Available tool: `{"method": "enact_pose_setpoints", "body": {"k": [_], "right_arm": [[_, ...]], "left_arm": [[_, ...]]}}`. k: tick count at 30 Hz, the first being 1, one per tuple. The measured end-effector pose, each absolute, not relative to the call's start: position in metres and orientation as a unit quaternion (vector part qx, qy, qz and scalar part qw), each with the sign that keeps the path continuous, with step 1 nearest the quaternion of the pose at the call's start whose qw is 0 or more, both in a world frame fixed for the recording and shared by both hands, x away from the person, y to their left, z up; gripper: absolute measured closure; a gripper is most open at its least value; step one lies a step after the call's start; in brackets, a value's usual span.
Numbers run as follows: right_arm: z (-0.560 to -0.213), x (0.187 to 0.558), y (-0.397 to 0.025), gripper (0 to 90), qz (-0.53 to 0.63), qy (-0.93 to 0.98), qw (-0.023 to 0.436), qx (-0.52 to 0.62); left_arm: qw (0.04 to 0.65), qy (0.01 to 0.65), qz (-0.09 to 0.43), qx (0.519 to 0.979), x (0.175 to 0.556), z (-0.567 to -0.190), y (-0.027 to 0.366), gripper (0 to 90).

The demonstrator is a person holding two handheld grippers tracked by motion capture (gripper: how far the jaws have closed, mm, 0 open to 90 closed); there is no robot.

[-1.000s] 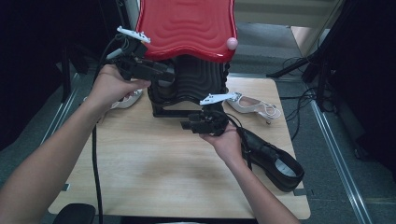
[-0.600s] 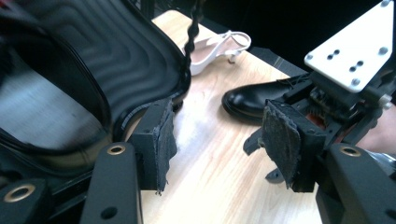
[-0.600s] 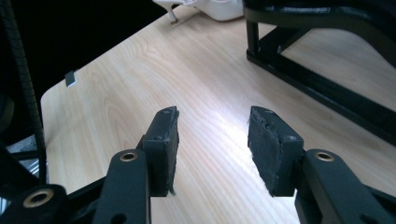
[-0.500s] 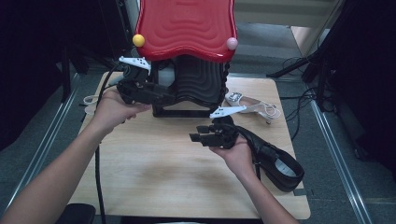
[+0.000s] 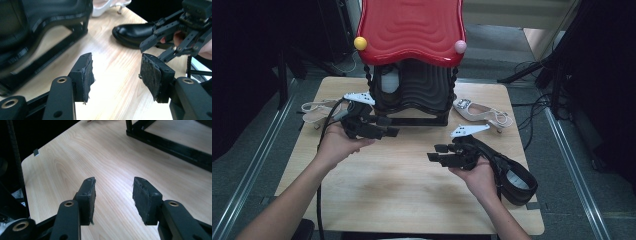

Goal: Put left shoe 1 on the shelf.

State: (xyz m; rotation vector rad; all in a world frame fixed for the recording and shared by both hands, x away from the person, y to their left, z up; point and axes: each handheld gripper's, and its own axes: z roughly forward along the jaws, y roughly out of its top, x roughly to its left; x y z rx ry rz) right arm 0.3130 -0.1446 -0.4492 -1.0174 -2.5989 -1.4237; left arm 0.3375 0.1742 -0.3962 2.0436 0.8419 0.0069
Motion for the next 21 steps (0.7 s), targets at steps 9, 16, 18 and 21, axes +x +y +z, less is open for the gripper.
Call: {"method": "enact_pose_setpoints", "body": {"k": [9, 16, 18, 21], "right_arm": [[-0.462, 0.306, -0.155, 52.4, -0.451, -0.828, 0.003, -0.333], [-0.465, 0.301, -0.159, 52.5, -0.451, -0.826, 0.002, -0.337], [-0.465, 0.296, -0.162, 52.6, -0.451, -0.827, 0.002, -0.334], [-0.465, 0.293, -0.164, 52.9, -0.450, -0.829, 0.001, -0.333]], "left_arm": [[0.446, 0.338, -0.019, 0.829, 0.320, -0.430, 0.167, 45.4], [0.446, 0.338, -0.017, 0.829, 0.308, -0.439, 0.166, 45.1], [0.447, 0.336, -0.017, 0.829, 0.303, -0.443, 0.167, 45.0], [0.448, 0.334, -0.012, 0.830, 0.298, -0.447, 0.169, 44.9]]}}
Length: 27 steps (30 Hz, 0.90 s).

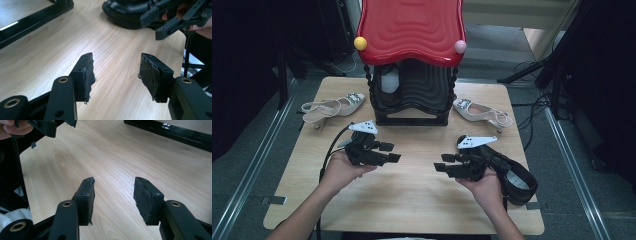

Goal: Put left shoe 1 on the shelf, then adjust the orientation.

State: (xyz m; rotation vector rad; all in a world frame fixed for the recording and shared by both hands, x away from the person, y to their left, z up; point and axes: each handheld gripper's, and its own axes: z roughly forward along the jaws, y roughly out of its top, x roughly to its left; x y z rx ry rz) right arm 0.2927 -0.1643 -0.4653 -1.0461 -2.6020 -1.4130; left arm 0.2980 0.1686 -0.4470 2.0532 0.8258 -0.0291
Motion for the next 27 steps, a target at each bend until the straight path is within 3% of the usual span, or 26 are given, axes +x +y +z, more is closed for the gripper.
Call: {"method": "enact_pose_setpoints", "body": {"k": [15, 27], "right_arm": [[-0.466, 0.287, -0.180, 53.3, -0.433, -0.835, -0.007, -0.340], [-0.461, 0.274, -0.234, 54.9, -0.430, -0.817, -0.030, -0.384]], "left_arm": [[0.440, 0.340, -0.018, 0.831, 0.294, -0.464, 0.176, 44.1], [0.435, 0.337, -0.022, 0.835, 0.296, -0.465, 0.172, 44.1]]}}
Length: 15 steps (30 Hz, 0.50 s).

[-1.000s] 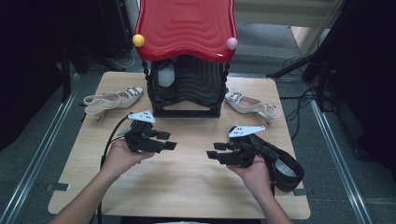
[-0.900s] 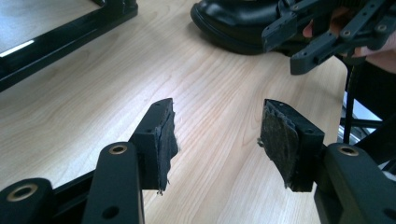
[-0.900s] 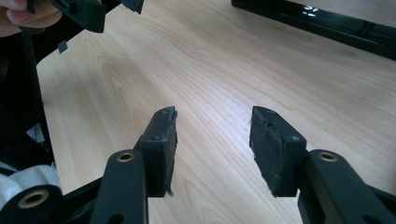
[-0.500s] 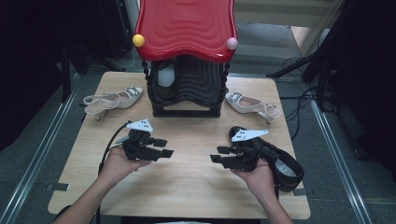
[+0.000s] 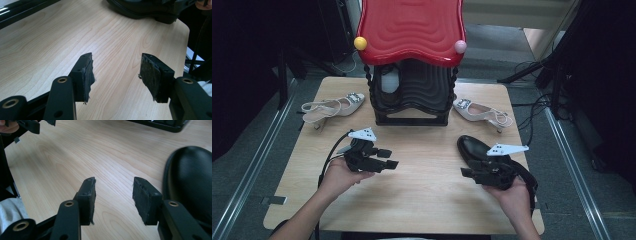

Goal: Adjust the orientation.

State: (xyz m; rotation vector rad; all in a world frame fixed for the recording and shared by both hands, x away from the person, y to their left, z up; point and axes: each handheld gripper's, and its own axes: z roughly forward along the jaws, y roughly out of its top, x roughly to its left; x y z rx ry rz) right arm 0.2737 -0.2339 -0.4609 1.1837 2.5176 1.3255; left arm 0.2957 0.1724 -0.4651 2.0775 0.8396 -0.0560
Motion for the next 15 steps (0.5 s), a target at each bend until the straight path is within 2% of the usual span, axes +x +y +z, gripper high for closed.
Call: {"method": "enact_pose_setpoints", "body": {"k": [15], "right_arm": [[-0.454, 0.258, -0.287, 56.7, 0.418, 0.788, 0.052, 0.449]], "left_arm": [[0.432, 0.316, -0.037, 0.844, 0.306, -0.466, 0.156, 44.1]]}}
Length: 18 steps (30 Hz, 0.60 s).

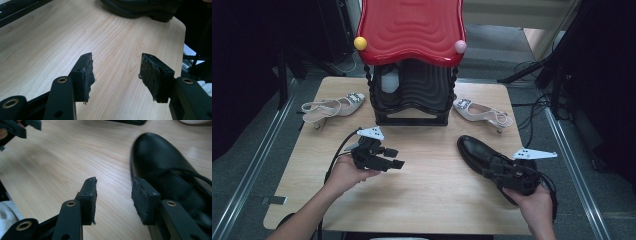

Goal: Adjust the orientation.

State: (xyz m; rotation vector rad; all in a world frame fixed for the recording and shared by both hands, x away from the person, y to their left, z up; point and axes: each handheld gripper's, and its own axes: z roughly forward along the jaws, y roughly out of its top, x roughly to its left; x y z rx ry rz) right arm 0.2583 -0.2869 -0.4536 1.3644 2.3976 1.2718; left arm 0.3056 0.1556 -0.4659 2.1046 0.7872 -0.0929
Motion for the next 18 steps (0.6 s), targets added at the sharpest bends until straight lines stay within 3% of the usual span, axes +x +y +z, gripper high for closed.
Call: {"method": "enact_pose_setpoints", "body": {"k": [11, 18], "right_arm": [[-0.446, 0.242, -0.323, 58.3, 0.402, 0.773, 0.092, 0.483], [-0.451, 0.245, -0.322, 59.3, 0.387, 0.771, 0.089, 0.499]], "left_arm": [[0.431, 0.310, -0.039, 0.846, 0.307, -0.465, 0.153, 44.1], [0.433, 0.312, -0.040, 0.845, 0.307, -0.465, 0.153, 44.1]]}}
